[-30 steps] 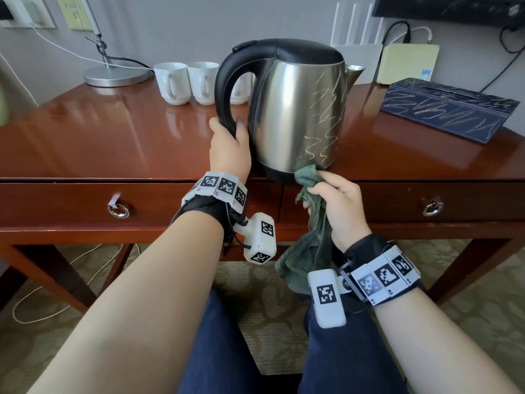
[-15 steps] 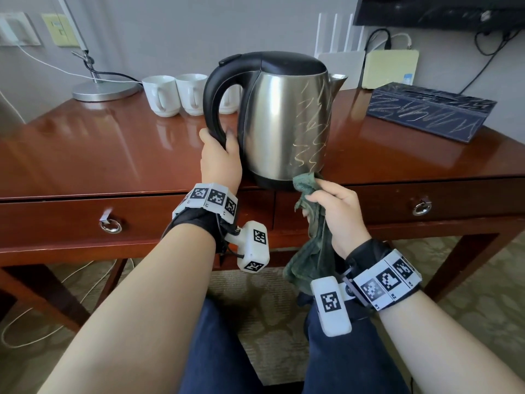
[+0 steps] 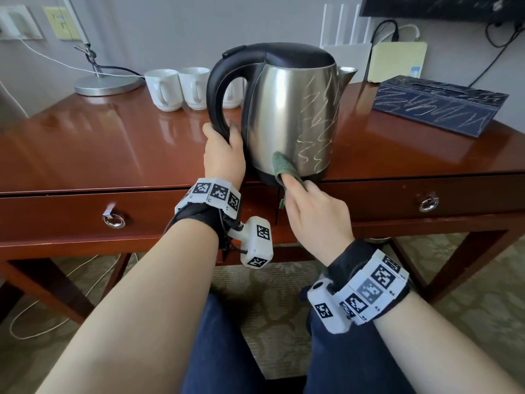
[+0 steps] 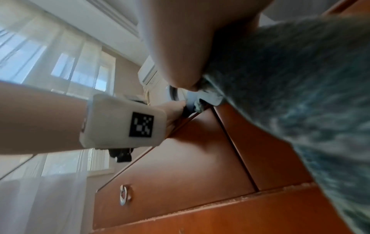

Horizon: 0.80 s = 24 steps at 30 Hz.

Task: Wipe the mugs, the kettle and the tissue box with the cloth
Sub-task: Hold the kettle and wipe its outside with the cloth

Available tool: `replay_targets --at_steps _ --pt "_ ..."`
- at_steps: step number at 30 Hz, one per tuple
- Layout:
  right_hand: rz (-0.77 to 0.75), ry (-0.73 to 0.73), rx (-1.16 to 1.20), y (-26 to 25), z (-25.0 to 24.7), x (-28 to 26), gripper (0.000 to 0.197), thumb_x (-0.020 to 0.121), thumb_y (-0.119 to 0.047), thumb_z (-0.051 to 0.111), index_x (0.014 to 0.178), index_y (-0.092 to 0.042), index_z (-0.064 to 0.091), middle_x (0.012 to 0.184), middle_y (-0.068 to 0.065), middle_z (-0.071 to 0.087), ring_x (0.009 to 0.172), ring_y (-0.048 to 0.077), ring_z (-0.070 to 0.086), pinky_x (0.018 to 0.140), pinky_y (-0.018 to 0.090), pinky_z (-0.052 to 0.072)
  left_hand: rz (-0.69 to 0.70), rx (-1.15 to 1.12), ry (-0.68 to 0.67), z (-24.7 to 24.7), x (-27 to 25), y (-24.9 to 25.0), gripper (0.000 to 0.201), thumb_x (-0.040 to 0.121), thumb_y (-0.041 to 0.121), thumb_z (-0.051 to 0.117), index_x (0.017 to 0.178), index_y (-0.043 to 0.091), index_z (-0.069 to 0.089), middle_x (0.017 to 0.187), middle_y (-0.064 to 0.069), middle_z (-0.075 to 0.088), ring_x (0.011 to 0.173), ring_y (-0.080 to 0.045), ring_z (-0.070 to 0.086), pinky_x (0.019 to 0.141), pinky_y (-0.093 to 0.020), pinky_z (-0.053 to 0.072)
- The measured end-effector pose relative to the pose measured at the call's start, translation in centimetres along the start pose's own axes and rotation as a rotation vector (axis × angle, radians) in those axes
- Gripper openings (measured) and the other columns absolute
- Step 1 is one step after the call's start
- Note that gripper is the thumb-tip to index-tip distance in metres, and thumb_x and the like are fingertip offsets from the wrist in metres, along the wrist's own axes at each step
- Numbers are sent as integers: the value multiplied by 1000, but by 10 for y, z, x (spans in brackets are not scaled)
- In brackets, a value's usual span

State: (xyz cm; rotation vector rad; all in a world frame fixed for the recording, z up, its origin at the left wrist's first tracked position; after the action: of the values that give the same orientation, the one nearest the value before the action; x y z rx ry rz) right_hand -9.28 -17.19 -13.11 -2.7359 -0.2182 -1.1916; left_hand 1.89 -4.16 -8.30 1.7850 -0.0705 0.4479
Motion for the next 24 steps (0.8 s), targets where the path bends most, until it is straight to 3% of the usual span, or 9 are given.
replay_targets --at_steps 4,6,11,15,18,21,24 --pt "81 13 -44 4 -1 -5 38 91 -26 40 121 -19 63 66 7 56 43 28 53 40 25 31 -3 20 1 0 -1 0 17 105 28 40 106 13 32 88 2 52 87 -24 50 74 -28 32" --pt "133 11 -35 4 -1 -8 38 91 -26 40 123 -16 58 66 8 56 42 28 52 40 24 31 -4 24 -2 0 -1 -1 17 105 28 40 105 12 33 83 5 50 87 -24 51 74 -29 33" --pt "193 -24 69 5 6 -16 46 89 -27 38 130 -8 44 70 12 61 43 30 55 40 23 31 -1 38 6 0 0 -2 21 105 28 39 112 9 38 91 -1 54 89 -26 51 75 -30 33" --pt "147 -47 82 -3 12 -18 44 86 -24 41 127 -11 55 66 10 57 42 29 53 36 26 37 -12 45 11 1 0 -2 18 105 29 39 107 12 34 79 7 48 87 -26 50 71 -29 29" --pt "121 -41 54 -3 11 -14 42 85 -23 41 121 -15 63 66 9 54 42 29 52 40 23 31 2 49 14 1 0 -3 22 105 30 38 111 9 38 83 2 51 89 -28 53 74 -31 34" --pt "141 -5 34 2 4 -7 40 85 -21 46 120 -16 63 68 8 55 44 29 51 46 21 27 1 50 10 1 1 -4 18 105 30 38 107 12 34 82 4 52 88 -26 53 74 -30 33" --pt "181 11 48 5 1 -5 41 85 -16 54 125 -15 59 71 9 57 45 29 52 45 23 31 2 37 12 2 1 -5 19 105 30 39 107 11 35 77 7 50 87 -26 53 73 -30 34"
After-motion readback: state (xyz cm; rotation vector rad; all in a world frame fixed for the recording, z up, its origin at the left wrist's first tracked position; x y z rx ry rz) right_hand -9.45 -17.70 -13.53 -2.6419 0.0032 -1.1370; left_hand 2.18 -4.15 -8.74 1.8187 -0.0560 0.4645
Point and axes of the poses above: each hand's wrist, its own x-axis towards the middle knuckle, its own z-axis out of the palm, y = z × x, the point moved 2 cm from there along x, towards the middle knuckle
